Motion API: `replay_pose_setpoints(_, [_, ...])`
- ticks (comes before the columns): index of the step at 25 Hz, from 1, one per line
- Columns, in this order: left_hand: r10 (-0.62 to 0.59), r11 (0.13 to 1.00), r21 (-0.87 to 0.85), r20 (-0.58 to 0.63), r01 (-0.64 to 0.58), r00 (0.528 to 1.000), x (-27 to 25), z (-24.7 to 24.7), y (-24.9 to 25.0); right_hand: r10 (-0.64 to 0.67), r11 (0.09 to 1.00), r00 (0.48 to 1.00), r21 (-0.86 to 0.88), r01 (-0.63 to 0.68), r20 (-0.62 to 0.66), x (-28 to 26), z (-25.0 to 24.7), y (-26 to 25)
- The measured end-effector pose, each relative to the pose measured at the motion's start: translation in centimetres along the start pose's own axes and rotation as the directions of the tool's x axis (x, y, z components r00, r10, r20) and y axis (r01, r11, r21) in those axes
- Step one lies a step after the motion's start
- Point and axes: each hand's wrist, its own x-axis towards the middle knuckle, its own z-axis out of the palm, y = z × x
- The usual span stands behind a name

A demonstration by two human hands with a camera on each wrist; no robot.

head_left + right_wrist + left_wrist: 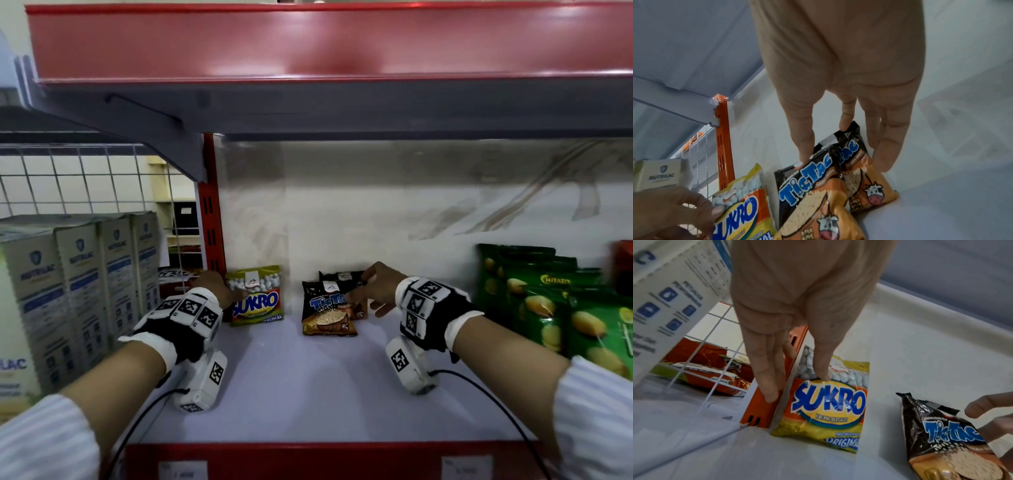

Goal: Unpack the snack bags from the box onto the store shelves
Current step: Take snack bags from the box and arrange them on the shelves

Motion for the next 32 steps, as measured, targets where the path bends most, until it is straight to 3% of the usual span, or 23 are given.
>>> replay_pose_setpoints(3, [0.068,0.989,-0.126,-0.048,-0.074,0.997,-0.1,0.3,0.4,-0.003,0.997,1.0,-0.081,0.003,0.003,-0.1,0.7,0.3])
replay_pose_setpoints(5, [0.104,0.989,-0.096,-0.09,-0.113,0.99,-0.1,0.2,0.6,0.004,0.996,1.0,-0.085,-0.004,0.008,0.0,1.1,0.3])
replay_pose_setpoints(12, [0.011,0.999,-0.05,-0.026,-0.012,1.0,-0.2,-0.5,-0.7,0.006,0.999,1.0,-0.05,-0.006,-0.002,-0.4,0.9,0.0])
replay_pose_setpoints(16, [-0.007,0.971,-0.24,-0.009,0.004,1.0,0.0,-0.3,-1.2,-0.007,0.999,1.0,-0.046,0.007,0.004,-0.7,0.8,0.1])
replay_pose_setpoints(20, [0.01,0.945,-0.327,-0.059,-0.029,0.998,0.3,-0.5,-1.2,-0.017,0.998,1.0,-0.061,0.018,0.012,-0.7,0.8,0.3])
replay_pose_setpoints(23, [0.034,0.975,-0.218,-0.073,-0.049,0.997,0.5,-0.4,-1.2,-0.013,0.996,1.0,-0.084,0.014,0.016,-0.6,1.0,0.6])
replay_pose_setpoints(28, [-0.022,0.976,-0.216,-0.045,0.012,0.999,0.4,-0.4,-0.9,0.003,0.995,1.0,-0.095,-0.002,0.012,-0.7,0.6,0.7])
replay_pose_setpoints(32, [-0.044,0.985,-0.173,-0.124,0.022,0.991,-0.5,-1.4,0.0,-0.026,0.997,0.999,-0.077,0.024,-0.026,-1.4,-0.9,-0.2])
